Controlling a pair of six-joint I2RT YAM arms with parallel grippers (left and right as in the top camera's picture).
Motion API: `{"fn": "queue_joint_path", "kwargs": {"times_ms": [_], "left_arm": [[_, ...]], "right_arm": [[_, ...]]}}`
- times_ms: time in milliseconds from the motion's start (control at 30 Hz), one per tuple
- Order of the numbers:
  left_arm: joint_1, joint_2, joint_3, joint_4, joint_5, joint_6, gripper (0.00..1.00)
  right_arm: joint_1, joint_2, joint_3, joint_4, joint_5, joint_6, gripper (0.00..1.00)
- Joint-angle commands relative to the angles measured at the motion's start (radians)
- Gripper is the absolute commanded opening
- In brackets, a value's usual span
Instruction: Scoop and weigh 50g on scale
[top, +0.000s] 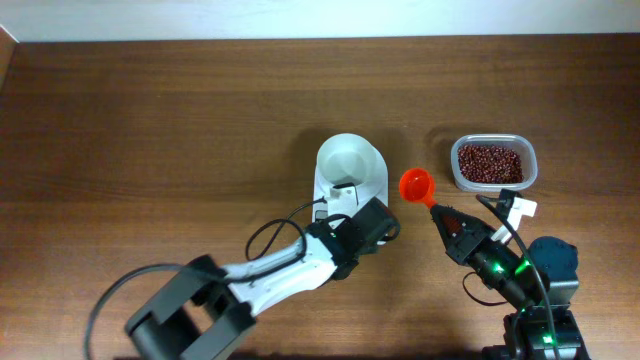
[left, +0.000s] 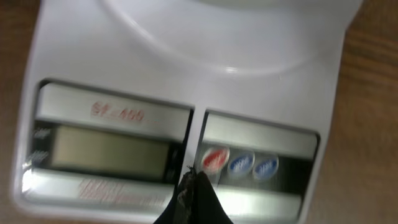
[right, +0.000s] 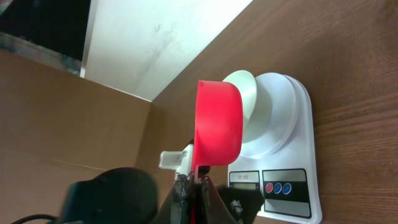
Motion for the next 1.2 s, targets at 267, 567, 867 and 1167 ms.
{"fn": "queue_joint_path", "kwargs": {"times_ms": [267, 567, 867, 1167], "left_arm": [[0.004, -0.522, 0.006, -0.207, -0.158, 0.216, 0.13], [0.003, -0.524, 0.006, -0.277, -0.275, 0.215, 0.00], [0.003, -0.235, 0.006, -0.209, -0.073, 0.018, 0.00], [0.002, -0.032, 0.006, -0.071, -0.062, -0.060, 0.00]], "right_arm": [[-0.007, -0.005, 0.006, -0.085, 0.010, -0.012, 0.04], [-0.007, -0.005, 0.006, -0.098, 0.009, -0.011, 0.04], [-0.007, -0.005, 0.006, -0.098, 0.010, -0.012, 0.04], [-0.007, -0.005, 0.006, -0.098, 0.017, -0.012, 0.04]]}}
